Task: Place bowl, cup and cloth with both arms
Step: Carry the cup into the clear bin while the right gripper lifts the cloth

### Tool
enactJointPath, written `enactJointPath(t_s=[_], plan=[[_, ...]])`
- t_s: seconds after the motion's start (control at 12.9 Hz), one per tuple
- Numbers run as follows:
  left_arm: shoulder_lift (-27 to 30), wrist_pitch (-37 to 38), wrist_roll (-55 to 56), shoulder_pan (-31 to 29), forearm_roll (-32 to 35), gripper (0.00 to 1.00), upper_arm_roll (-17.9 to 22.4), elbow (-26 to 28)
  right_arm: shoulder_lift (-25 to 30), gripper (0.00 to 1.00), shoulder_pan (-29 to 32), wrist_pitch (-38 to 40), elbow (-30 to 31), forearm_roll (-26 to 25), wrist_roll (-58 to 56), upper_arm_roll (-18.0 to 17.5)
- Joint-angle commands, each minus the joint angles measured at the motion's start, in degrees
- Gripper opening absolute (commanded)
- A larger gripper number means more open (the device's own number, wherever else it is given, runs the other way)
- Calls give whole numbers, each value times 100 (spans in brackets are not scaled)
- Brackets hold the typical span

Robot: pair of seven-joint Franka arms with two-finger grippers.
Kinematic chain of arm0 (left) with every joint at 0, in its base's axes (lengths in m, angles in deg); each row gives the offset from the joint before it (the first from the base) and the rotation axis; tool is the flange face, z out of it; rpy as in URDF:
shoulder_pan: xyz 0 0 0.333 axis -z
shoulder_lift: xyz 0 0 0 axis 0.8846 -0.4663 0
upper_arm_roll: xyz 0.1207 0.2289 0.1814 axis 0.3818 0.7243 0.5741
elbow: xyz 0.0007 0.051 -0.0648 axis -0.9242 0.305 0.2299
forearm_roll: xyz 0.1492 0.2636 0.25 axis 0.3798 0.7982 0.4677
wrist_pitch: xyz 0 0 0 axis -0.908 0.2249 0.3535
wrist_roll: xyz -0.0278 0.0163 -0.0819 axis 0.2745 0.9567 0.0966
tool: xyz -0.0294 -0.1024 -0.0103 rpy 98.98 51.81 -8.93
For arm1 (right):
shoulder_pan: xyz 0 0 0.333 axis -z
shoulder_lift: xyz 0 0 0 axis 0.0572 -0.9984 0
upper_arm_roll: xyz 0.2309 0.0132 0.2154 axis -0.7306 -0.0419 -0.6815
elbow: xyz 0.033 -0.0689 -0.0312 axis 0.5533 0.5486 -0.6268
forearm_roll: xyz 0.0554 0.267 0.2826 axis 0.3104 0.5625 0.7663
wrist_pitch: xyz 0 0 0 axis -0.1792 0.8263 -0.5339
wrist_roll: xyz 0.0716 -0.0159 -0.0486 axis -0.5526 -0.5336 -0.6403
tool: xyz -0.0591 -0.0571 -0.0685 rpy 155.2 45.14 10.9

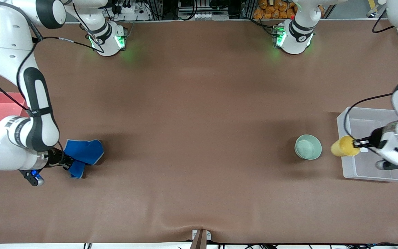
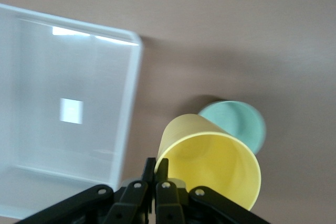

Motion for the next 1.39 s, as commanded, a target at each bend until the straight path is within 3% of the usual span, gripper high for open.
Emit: enactJointPath(t_s=[0.0, 0.15, 0.7, 1.01, 1.31], plan=[[-140, 59, -1000, -273, 85, 0, 336, -150, 568, 0, 5, 412, 123, 37, -61, 9], [-491, -125, -1434, -291, 49, 0, 584, -317, 797, 0, 31, 737, 131, 37, -359, 9], [-1274, -1584, -1751, -608, -152, 0, 549, -238, 2045, 0, 137, 983, 948, -394, -1291, 88], [-1494, -1840, -1751, -625, -328, 0, 540, -247, 2537, 0, 268, 1580, 958, -464, -1512, 88], [-1652, -2007, -1742, -537, -689, 0, 531, -317, 3107, 0, 216, 1916, 1167, -929, -1854, 71]])
